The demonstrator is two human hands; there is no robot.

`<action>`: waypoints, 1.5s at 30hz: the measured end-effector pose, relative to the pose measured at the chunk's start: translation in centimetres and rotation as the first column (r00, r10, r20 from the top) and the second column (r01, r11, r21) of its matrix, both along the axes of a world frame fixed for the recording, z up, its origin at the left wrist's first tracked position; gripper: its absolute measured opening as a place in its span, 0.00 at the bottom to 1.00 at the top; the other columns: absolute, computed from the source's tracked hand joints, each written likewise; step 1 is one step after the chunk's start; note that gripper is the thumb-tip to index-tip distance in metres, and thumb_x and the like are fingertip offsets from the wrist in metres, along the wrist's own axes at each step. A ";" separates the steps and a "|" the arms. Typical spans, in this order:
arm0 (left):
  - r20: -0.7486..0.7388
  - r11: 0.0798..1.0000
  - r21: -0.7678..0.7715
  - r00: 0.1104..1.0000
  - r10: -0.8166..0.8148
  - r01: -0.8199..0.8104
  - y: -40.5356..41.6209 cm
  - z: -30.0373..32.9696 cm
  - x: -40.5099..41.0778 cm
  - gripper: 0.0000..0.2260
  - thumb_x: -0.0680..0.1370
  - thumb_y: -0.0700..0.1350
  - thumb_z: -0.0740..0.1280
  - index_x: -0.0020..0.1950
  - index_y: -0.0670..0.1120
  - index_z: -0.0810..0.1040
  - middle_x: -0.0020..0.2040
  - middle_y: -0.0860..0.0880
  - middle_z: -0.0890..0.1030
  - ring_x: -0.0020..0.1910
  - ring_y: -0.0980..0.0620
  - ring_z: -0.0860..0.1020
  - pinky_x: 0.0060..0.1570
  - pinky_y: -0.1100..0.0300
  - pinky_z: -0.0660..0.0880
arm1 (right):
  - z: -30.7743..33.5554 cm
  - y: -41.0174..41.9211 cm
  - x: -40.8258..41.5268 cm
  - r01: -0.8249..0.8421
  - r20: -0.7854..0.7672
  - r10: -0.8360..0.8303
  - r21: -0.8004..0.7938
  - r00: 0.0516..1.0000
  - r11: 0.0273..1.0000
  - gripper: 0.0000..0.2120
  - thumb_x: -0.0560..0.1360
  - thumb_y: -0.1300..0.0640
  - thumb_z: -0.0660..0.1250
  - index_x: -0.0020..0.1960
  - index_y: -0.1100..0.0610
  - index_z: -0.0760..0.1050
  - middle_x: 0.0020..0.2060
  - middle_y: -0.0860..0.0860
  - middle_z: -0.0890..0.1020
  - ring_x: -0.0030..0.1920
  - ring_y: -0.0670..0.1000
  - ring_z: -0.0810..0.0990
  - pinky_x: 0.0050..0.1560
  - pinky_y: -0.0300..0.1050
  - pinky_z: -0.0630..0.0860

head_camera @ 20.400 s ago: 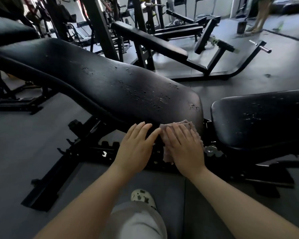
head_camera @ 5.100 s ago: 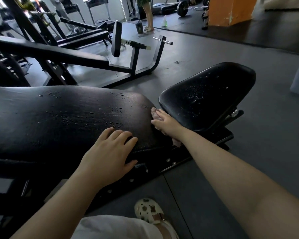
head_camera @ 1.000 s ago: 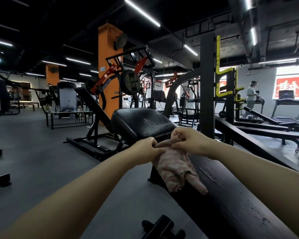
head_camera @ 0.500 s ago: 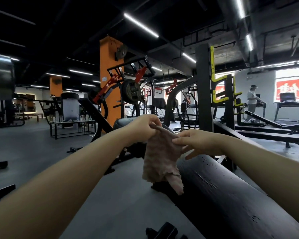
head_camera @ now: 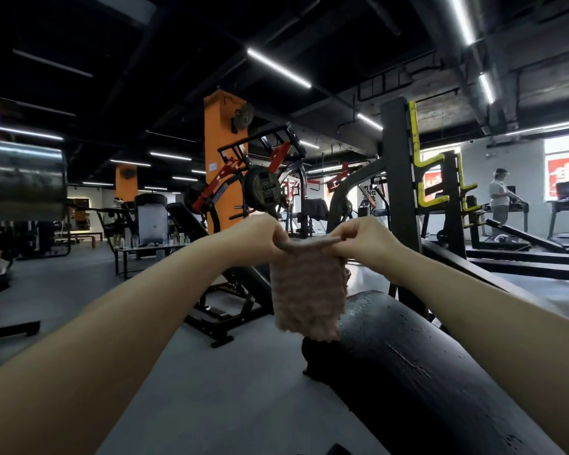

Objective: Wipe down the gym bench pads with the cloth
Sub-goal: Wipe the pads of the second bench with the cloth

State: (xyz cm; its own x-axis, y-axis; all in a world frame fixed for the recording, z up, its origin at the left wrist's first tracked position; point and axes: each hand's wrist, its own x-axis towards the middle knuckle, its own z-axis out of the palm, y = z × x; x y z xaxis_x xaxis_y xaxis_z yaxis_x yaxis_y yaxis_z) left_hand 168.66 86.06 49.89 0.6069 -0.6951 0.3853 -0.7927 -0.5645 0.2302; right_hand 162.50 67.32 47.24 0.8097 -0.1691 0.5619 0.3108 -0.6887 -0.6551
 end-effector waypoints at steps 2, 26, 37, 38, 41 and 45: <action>-0.006 1.000 -0.024 1.000 0.004 -0.004 0.3 -0.1 0.6 0.03 0.75 0.45 0.69 0.43 0.48 0.81 0.36 0.56 0.78 0.34 0.61 0.74 0.32 0.71 0.71 | -0.4 0.3 0.6 -0.032 -0.043 0.031 -0.009 0.999 0.999 0.10 0.71 0.68 0.71 0.35 0.56 0.79 0.31 0.51 0.80 0.31 0.44 0.77 0.32 0.36 0.76; 0.579 0.745 0.527 0.814 0.039 -0.410 -9.1 -8.9 7.6 0.36 0.79 0.54 0.61 0.77 0.47 0.41 0.78 0.41 0.45 0.75 0.37 0.46 0.73 0.40 0.45 | -8.8 -9.3 7.4 0.116 -0.270 -0.291 -0.519 0.918 0.847 0.13 0.81 0.49 0.58 0.58 0.51 0.78 0.55 0.47 0.81 0.55 0.48 0.76 0.53 0.40 0.69; 0.562 0.626 0.703 0.804 -0.195 -0.339 -13.5 -7.6 8.3 0.32 0.78 0.54 0.63 0.76 0.60 0.49 0.78 0.48 0.41 0.76 0.39 0.45 0.73 0.40 0.41 | -9.3 -8.3 7.0 0.172 -0.199 -0.316 -0.525 0.928 0.834 0.13 0.80 0.52 0.56 0.58 0.51 0.77 0.57 0.49 0.80 0.57 0.52 0.76 0.56 0.44 0.71; 0.576 0.625 0.706 0.784 -0.232 -0.334 -12.4 -7.8 8.1 0.30 0.78 0.54 0.63 0.76 0.60 0.52 0.78 0.49 0.42 0.76 0.39 0.45 0.73 0.41 0.41 | -9.2 -8.3 7.0 0.172 -0.201 -0.320 -0.530 0.926 0.830 0.13 0.80 0.52 0.56 0.58 0.50 0.77 0.57 0.49 0.80 0.57 0.52 0.75 0.56 0.44 0.71; 0.627 0.603 0.705 0.726 -0.282 -0.374 -8.4 -8.8 7.7 0.35 0.73 0.57 0.68 0.76 0.57 0.56 0.78 0.50 0.42 0.76 0.39 0.44 0.73 0.44 0.38 | -9.0 -8.0 7.1 0.174 -0.194 -0.334 -0.565 0.922 0.807 0.13 0.80 0.53 0.55 0.57 0.51 0.77 0.56 0.50 0.80 0.57 0.53 0.75 0.54 0.44 0.71; 0.673 0.733 0.632 0.646 -0.360 -0.251 -3.2 -9.7 6.8 0.28 0.71 0.50 0.70 0.70 0.56 0.69 0.78 0.48 0.52 0.74 0.36 0.54 0.70 0.44 0.39 | -9.0 -8.0 7.2 0.180 -0.176 -0.342 -0.589 0.923 0.788 0.13 0.80 0.54 0.54 0.56 0.52 0.77 0.55 0.51 0.80 0.55 0.53 0.75 0.51 0.45 0.70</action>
